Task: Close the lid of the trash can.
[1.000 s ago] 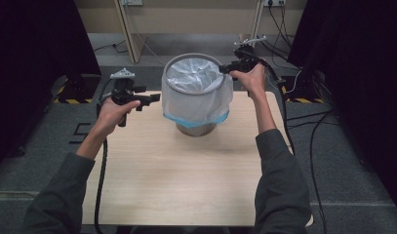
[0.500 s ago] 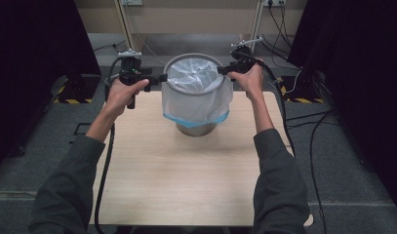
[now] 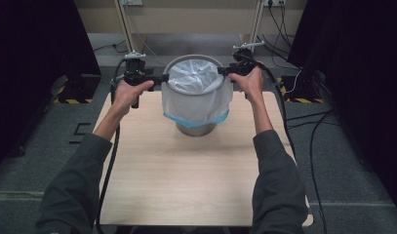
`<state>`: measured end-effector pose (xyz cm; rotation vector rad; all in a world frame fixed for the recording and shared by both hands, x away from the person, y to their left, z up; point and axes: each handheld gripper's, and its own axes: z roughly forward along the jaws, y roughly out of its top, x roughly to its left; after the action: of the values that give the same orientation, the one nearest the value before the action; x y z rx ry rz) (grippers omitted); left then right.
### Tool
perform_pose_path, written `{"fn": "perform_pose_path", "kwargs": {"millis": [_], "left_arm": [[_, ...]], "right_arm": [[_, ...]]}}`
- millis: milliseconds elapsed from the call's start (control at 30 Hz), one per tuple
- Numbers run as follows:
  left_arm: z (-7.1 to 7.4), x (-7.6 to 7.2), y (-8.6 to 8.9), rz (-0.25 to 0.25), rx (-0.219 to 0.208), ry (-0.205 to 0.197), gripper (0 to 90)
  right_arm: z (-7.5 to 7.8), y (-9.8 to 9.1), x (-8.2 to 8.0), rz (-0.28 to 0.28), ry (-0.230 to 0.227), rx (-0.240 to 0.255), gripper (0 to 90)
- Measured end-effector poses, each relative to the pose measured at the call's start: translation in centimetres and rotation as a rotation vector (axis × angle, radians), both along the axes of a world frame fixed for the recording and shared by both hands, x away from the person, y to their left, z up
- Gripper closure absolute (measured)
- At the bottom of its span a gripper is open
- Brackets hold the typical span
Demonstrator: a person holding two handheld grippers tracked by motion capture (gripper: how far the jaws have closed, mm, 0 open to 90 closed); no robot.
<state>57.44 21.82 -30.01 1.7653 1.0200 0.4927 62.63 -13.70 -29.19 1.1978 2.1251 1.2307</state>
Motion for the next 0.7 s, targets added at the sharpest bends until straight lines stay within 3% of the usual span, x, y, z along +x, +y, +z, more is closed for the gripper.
{"fn": "perform_pose_path", "kwargs": {"millis": [100,167,233,367,433,500,633,700], "left_arm": [[0.0,0.0,-0.1,0.004,0.009,-0.002,21.5],[0.0,0.1,-0.1,0.013,0.007,-0.004,21.3],[0.0,0.1,-0.1,0.017,0.010,-0.009,21.2],[0.0,0.0,-0.1,0.019,0.014,-0.015,21.2],[0.1,-0.1,0.0,0.017,0.010,-0.010,21.5],[0.2,-0.3,0.1,0.008,0.001,-0.006,21.6],[0.7,-1.1,0.5,-0.008,-0.015,-0.021,20.5],[0.8,-1.7,0.7,-0.018,-0.027,-0.028,19.7]], "right_arm": [[0.4,-0.2,0.2,-0.019,-0.028,0.038,40.8],[0.2,-0.4,0.5,-0.044,-0.023,0.017,39.0],[0.0,-0.4,0.7,-0.038,-0.012,0.036,42.6],[-0.1,0.0,0.5,-0.038,-0.039,0.005,43.4],[-0.1,0.0,0.3,-0.043,-0.033,0.005,39.6],[0.2,-0.2,0.1,-0.045,-0.040,0.021,37.9],[1.3,-1.6,-0.8,-0.050,-0.067,0.102,35.9],[1.7,-2.3,-1.3,-0.057,-0.078,0.097,35.6]]}}
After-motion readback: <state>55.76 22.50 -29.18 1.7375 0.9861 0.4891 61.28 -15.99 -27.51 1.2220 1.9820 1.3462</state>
